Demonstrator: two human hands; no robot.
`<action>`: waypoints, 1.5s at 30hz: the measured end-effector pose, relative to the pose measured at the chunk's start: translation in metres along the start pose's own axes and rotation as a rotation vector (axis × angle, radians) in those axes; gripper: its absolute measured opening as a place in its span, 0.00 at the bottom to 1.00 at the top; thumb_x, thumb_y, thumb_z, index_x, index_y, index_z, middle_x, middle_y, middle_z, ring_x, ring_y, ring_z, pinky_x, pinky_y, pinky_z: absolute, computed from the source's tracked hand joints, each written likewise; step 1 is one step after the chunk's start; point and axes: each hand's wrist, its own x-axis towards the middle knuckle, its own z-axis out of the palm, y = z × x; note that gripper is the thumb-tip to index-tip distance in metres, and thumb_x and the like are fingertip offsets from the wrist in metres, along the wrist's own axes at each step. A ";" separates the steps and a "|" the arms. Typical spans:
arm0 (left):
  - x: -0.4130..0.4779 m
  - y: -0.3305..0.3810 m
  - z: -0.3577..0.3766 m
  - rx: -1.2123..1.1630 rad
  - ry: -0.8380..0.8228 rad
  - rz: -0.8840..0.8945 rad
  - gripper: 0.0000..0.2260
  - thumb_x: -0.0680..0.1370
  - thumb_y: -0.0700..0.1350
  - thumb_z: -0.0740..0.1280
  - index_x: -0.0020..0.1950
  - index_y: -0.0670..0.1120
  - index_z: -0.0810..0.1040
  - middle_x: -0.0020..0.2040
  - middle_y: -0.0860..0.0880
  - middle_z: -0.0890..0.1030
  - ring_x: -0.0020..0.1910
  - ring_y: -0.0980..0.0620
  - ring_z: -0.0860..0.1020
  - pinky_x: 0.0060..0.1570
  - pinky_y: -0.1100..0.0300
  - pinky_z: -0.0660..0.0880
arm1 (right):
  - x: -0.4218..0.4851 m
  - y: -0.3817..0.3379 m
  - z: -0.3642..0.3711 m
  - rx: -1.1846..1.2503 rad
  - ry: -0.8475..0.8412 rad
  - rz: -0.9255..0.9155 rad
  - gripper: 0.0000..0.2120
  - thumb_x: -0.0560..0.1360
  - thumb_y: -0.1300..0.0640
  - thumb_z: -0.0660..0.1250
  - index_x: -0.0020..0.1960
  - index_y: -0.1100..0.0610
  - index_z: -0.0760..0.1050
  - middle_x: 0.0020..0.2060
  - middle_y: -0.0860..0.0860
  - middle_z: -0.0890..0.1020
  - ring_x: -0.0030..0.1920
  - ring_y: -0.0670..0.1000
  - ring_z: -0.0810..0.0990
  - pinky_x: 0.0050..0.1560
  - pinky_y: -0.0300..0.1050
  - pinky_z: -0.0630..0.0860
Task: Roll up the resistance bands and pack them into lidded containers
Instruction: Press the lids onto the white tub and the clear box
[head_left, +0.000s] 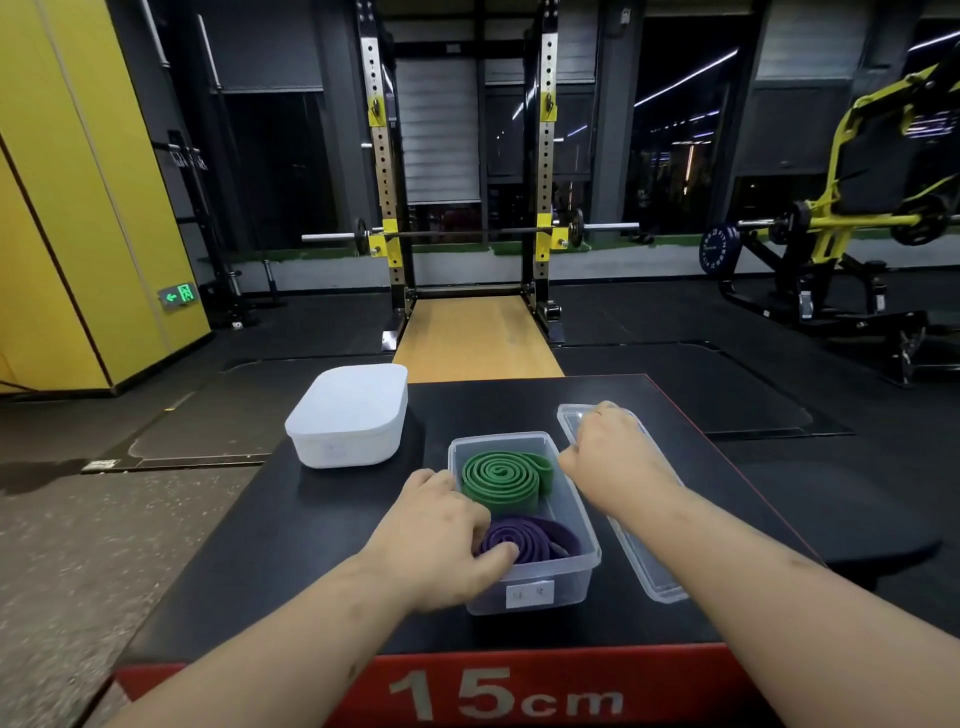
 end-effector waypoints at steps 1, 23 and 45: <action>0.002 0.001 0.001 -0.011 -0.007 -0.012 0.23 0.76 0.65 0.55 0.33 0.49 0.71 0.32 0.54 0.74 0.44 0.52 0.70 0.62 0.57 0.64 | 0.001 -0.004 -0.006 0.015 0.004 -0.004 0.07 0.79 0.53 0.62 0.47 0.58 0.73 0.46 0.56 0.74 0.44 0.57 0.72 0.44 0.46 0.70; 0.054 0.002 -0.014 -0.763 0.081 -0.398 0.19 0.82 0.55 0.60 0.74 0.60 0.69 0.66 0.52 0.77 0.52 0.58 0.79 0.53 0.60 0.75 | 0.040 0.005 -0.016 1.226 0.120 0.425 0.06 0.79 0.61 0.66 0.51 0.65 0.75 0.48 0.67 0.81 0.50 0.60 0.88 0.48 0.59 0.85; 0.015 -0.009 0.003 -0.272 -0.107 -0.348 0.21 0.82 0.54 0.56 0.74 0.52 0.65 0.59 0.51 0.74 0.58 0.47 0.76 0.59 0.52 0.73 | 0.000 0.005 0.051 0.324 -0.140 0.158 0.07 0.80 0.53 0.59 0.48 0.54 0.74 0.47 0.50 0.70 0.40 0.49 0.74 0.35 0.42 0.67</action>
